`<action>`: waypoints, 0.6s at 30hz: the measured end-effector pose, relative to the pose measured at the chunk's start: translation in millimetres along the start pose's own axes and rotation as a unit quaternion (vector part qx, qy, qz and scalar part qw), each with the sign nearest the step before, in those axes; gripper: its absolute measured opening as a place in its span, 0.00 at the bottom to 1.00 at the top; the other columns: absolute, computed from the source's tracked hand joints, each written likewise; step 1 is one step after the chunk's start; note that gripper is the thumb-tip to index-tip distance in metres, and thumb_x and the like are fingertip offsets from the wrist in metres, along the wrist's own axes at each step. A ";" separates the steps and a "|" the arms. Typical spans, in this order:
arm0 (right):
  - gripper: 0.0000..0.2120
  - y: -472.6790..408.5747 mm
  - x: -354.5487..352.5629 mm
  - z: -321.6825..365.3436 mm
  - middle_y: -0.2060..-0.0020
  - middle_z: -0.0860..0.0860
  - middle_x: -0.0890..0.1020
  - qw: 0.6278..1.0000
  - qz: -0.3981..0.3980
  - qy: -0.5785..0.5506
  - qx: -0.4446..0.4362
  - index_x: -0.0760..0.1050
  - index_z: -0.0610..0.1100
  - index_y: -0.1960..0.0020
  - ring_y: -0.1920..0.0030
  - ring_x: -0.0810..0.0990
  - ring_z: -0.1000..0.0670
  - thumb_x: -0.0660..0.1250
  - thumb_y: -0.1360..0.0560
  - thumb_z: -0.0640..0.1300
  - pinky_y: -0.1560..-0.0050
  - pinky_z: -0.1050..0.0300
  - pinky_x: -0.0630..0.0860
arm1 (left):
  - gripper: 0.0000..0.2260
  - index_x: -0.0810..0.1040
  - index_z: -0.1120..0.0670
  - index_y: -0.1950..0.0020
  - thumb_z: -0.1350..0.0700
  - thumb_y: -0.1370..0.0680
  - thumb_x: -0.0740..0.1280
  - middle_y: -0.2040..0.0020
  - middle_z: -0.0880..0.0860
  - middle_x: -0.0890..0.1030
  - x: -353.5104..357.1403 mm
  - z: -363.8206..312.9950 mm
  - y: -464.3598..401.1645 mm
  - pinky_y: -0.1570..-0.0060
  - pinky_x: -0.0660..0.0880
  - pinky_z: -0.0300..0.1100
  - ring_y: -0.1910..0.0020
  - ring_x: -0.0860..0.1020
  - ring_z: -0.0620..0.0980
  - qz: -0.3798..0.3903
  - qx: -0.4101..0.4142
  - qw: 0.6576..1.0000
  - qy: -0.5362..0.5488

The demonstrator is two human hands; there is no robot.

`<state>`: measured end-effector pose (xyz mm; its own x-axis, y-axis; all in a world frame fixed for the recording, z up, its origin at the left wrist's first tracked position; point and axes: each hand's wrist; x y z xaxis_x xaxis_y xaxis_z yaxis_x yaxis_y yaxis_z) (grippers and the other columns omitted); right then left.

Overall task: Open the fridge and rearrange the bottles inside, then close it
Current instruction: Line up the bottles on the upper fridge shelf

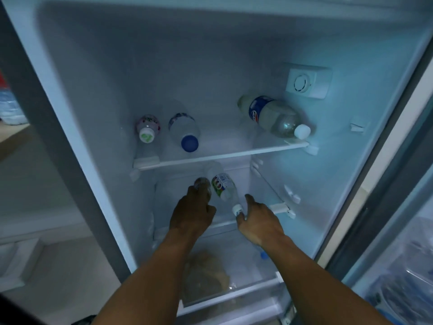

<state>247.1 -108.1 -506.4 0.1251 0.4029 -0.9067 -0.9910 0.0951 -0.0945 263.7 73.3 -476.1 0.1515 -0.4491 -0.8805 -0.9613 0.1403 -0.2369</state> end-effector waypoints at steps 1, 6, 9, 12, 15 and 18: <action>0.28 0.3 0.2 3.3 0.42 0.42 0.81 1.000 0.003 -0.003 -0.010 0.59 0.48 0.26 0.43 0.78 0.39 0.57 0.23 0.57 0.46 0.47 0.77 | 0.20 0.66 0.51 0.34 0.52 0.24 0.65 0.50 0.54 0.70 -6.9 -0.2 2.2 0.59 0.71 0.44 0.52 0.77 0.59 -0.025 0.030 0.999 0.005; 0.32 5.6 1.9 21.7 0.36 0.44 0.77 0.998 0.040 -0.040 -0.028 0.55 0.59 0.22 0.38 0.77 0.41 0.59 0.22 0.63 0.41 0.49 0.76 | 0.12 0.67 0.57 0.43 0.52 0.21 0.62 0.54 0.56 0.75 -42.5 -4.6 13.6 0.61 0.75 0.49 0.58 0.77 0.57 -0.053 0.119 0.991 0.006; 0.24 8.6 -0.3 30.7 0.38 0.41 0.79 0.997 0.017 -0.068 -0.016 0.63 0.56 0.24 0.39 0.78 0.41 0.61 0.19 0.52 0.41 0.49 0.78 | 0.09 0.64 0.53 0.52 0.54 0.22 0.64 0.58 0.55 0.76 -64.6 -12.1 24.5 0.63 0.75 0.51 0.62 0.77 0.56 -0.095 0.159 0.983 0.017; 0.17 14.9 -2.8 34.7 0.44 0.40 0.80 0.996 -0.023 -0.082 0.006 0.70 0.49 0.31 0.45 0.80 0.40 0.61 0.20 0.45 0.51 0.55 0.76 | 0.10 0.65 0.54 0.56 0.55 0.24 0.67 0.64 0.53 0.75 -86.9 -23.1 31.5 0.68 0.74 0.50 0.67 0.74 0.53 -0.156 0.206 0.966 0.015; 0.10 26.0 -10.8 33.9 0.54 0.41 0.79 0.990 -0.036 -0.128 0.036 0.71 0.44 0.41 0.53 0.82 0.40 0.62 0.22 0.40 0.58 0.57 0.75 | 0.10 0.68 0.55 0.56 0.56 0.25 0.69 0.66 0.52 0.74 -110.4 -40.7 35.6 0.72 0.72 0.46 0.70 0.72 0.52 -0.206 0.255 0.945 0.009; 0.07 39.4 -21.9 31.1 0.59 0.43 0.77 0.987 -0.038 -0.146 0.057 0.68 0.45 0.51 0.58 0.82 0.40 0.65 0.26 0.39 0.62 0.54 0.78 | 0.09 0.71 0.56 0.54 0.57 0.26 0.71 0.65 0.53 0.76 -128.2 -58.9 41.2 0.74 0.72 0.44 0.71 0.74 0.53 -0.249 0.301 0.920 0.017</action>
<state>206.8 -84.8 -477.4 0.2236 0.6337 -0.7405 -0.9684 0.2304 -0.0953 191.2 84.7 -348.8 0.5214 -0.6162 -0.5902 -0.4718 0.3681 -0.8012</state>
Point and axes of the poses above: each hand's wrist, its own y-axis away from the middle knuckle, its own x-axis out of the palm, z = x × y
